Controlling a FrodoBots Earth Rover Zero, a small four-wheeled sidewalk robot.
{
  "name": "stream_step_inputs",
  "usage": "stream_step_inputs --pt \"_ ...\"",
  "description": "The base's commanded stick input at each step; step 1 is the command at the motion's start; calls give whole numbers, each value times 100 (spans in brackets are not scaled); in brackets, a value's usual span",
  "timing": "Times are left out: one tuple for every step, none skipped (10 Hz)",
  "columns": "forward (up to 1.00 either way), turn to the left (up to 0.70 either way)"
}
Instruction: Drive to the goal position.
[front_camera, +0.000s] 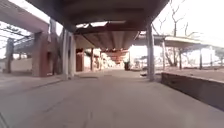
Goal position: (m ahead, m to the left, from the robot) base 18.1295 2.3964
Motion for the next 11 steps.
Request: stream_step_inputs --pt "70 0" --pt "70 0" --pt "70 0" --pt "70 0" --pt "70 0" --pt "70 0" --pt "70 0" --pt "70 0" --pt "70 0" --pt "70 0" --pt "70 0"
